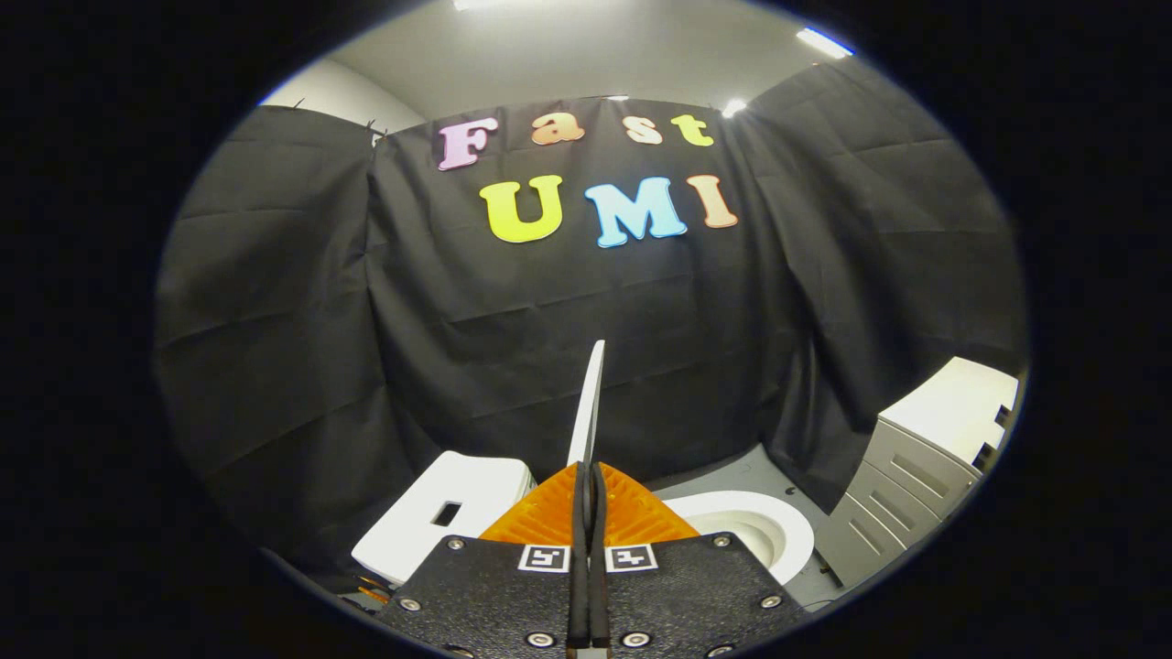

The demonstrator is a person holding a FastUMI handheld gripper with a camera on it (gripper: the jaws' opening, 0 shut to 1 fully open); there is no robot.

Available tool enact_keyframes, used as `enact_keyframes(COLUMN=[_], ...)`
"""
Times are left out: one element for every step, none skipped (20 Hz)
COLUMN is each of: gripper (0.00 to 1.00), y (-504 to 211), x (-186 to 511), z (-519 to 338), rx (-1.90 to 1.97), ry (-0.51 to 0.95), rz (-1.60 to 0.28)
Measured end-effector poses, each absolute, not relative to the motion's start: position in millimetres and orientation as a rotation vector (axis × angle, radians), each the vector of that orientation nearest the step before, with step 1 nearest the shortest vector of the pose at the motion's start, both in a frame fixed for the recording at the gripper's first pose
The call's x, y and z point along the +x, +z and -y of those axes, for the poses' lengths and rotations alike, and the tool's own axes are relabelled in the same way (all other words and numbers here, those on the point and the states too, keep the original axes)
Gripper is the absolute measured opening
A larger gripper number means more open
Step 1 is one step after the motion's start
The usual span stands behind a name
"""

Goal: Open the toilet lid.

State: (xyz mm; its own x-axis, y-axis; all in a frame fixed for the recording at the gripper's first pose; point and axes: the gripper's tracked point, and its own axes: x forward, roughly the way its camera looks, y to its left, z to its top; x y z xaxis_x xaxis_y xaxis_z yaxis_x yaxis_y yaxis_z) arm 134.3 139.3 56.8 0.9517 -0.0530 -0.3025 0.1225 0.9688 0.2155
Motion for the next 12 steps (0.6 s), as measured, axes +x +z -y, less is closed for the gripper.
enact_keyframes(gripper=[0.00, 0.00, 0.00, 0.00, 0.00, 0.00, 0.00, 0.00, 0.00, 0.00, 0.00, 0.00], y=[58, 60, 60, 61, 62, 64, 66, 65, 67, 68, 69, 71], x=[134, 136, 136, 137, 138, 139, 140, 142, 142, 143, 144, 146], z=[-144, -148, -152, -156, -160, -164, -167, -173, -178, -183, -189, -194], rx=[0.220, 0.208, 0.202, 0.198, 0.193, 0.188, 0.184, 0.179, 0.171, 0.162, 0.152, 0.146], ry=[-0.082, -0.073, -0.067, -0.060, -0.052, -0.046, -0.041, -0.033, -0.024, -0.015, -0.003, 0.008], rz=[-0.296, -0.294, -0.293, -0.296, -0.296, -0.297, -0.298, -0.297, -0.299, -0.297, -0.296, -0.297])
